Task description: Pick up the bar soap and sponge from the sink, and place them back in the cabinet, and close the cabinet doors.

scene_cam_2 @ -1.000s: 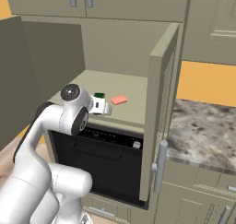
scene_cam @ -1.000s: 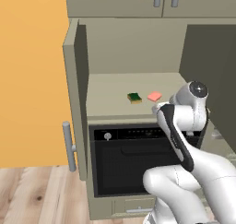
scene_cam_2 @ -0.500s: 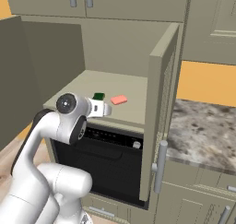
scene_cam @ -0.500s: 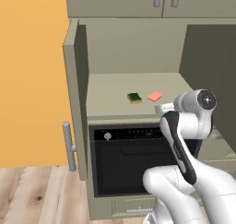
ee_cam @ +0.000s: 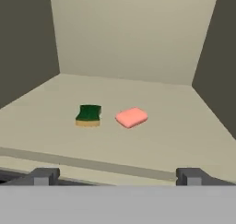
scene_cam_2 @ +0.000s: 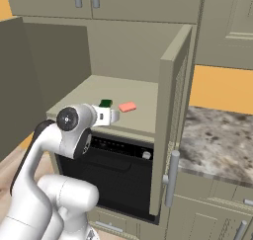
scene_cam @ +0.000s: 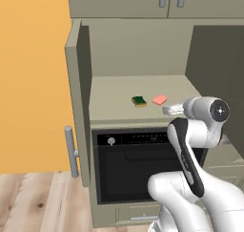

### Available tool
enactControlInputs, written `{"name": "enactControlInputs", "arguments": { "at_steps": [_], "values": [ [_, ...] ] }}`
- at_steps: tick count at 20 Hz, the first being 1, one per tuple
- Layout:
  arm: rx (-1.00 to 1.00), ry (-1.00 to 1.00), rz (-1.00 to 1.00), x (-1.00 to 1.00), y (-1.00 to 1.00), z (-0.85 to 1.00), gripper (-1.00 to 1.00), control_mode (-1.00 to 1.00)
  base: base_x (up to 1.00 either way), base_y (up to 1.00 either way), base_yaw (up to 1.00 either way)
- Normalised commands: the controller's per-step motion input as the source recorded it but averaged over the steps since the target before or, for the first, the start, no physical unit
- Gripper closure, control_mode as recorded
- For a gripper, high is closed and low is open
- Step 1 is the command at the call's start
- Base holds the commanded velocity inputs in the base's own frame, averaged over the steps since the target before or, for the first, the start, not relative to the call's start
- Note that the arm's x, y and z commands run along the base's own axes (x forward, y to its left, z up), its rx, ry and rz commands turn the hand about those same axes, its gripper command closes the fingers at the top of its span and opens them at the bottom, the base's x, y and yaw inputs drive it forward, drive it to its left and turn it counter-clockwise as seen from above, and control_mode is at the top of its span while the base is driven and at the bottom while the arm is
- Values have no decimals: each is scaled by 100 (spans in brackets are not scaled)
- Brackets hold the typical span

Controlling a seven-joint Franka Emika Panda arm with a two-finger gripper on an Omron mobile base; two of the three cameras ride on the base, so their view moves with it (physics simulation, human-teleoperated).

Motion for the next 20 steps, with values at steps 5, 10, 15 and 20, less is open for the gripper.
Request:
{"name": "enactControlInputs", "arguments": {
  "at_steps": [5, 10, 15, 20],
  "values": [
    [0, -19, -3, -10, -7, 16, -100, -100, 0, 0, 0],
    [0, -18, -6, -20, -13, 19, -100, -100, 0, 0, 0],
    [0, -14, -4, -22, -18, 34, -100, -100, 0, 0, 0],
    [0, -3, -1, -17, -20, 52, -100, -100, 0, 0, 0]
  ]
}}
